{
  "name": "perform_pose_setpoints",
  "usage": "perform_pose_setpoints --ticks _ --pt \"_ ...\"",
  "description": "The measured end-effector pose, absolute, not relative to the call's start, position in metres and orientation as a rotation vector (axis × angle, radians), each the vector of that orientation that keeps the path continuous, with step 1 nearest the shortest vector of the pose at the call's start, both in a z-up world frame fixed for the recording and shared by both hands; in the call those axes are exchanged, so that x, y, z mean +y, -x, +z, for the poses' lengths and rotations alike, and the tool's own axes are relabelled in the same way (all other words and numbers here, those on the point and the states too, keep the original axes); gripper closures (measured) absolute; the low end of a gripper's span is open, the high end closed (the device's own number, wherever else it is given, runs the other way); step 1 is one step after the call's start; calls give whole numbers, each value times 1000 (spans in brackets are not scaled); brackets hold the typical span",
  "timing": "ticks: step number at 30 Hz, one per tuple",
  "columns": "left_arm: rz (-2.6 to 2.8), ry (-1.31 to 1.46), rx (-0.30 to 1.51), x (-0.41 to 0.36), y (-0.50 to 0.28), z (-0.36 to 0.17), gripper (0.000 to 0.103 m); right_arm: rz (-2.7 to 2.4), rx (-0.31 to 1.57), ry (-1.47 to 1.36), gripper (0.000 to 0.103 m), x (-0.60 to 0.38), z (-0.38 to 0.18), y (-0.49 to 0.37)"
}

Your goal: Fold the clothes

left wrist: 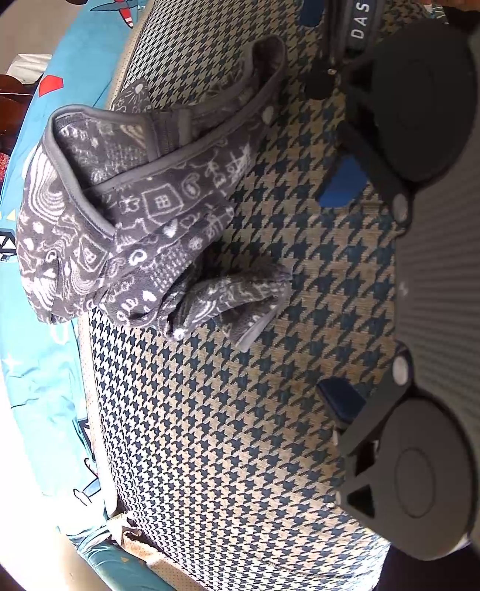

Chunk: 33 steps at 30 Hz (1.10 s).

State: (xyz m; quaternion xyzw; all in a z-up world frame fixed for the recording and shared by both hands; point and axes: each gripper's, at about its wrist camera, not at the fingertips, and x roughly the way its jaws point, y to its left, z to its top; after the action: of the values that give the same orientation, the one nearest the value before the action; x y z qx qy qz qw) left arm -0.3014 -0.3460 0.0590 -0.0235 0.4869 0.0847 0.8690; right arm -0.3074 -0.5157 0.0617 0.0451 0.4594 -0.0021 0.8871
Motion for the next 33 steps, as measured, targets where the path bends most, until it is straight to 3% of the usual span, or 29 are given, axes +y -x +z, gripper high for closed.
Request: perform_pose_setpoints --ticks 33 --pt "164 41 1017 -340 311 61 0 -17 965 -94 0 -517 62 307"
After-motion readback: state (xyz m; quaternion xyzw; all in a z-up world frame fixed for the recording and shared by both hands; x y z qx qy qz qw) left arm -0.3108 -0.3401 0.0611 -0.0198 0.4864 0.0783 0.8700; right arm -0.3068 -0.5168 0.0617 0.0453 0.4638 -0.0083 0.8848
